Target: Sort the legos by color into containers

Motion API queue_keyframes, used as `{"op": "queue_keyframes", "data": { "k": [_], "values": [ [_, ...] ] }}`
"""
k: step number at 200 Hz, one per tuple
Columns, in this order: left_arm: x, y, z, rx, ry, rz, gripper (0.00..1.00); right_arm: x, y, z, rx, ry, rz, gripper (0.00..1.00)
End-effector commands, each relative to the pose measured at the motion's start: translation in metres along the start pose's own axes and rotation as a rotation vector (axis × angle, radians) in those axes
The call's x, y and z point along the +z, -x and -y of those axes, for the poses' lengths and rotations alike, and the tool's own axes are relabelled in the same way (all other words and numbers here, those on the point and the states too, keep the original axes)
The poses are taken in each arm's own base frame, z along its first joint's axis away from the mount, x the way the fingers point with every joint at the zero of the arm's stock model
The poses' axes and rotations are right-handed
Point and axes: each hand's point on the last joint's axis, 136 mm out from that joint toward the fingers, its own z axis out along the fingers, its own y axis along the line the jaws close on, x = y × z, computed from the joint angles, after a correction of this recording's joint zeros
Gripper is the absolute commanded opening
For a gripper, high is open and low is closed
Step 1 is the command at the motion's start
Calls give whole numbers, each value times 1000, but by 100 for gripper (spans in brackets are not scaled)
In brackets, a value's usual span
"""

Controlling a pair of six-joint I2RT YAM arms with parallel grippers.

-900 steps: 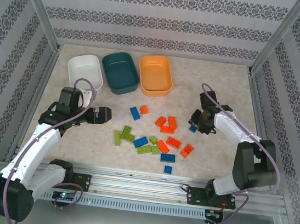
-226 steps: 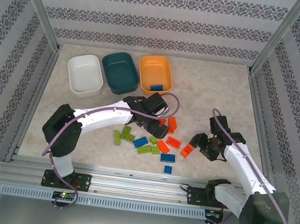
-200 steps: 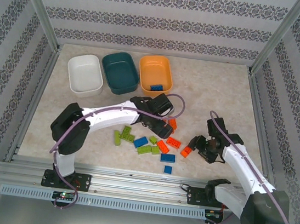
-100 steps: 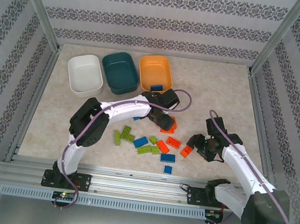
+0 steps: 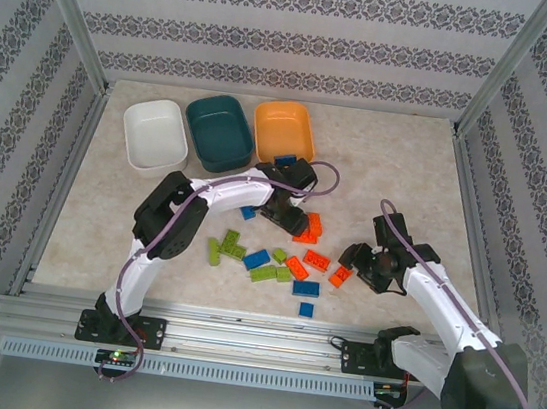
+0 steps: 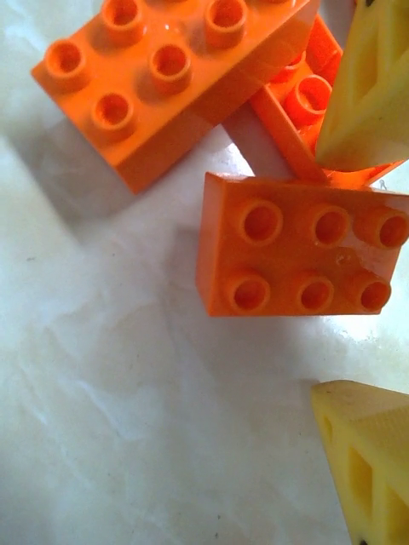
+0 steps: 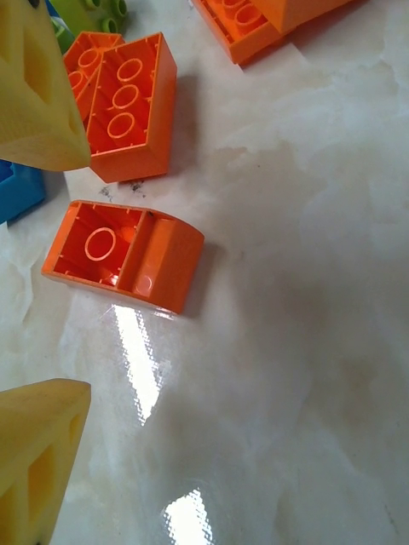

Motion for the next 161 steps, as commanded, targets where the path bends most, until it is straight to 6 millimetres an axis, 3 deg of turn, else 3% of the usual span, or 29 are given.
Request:
{"op": "queue_keyframes", "data": {
  "k": [1, 24, 76, 161],
  "values": [
    [4, 3, -2, -16, -37, -11, 62, 5, -5, 3, 9, -16, -17, 66],
    [8, 3, 0, -16, -48, -17, 52, 8, -6, 3, 10, -15, -20, 66],
    [7, 4, -4, -51, -83, -7, 41, 7, -6, 0, 6, -16, -16, 66],
    [-35, 18, -13, -66, -66, 83, 34, 8, -6, -7, -15, -13, -8, 66]
  ]
}}
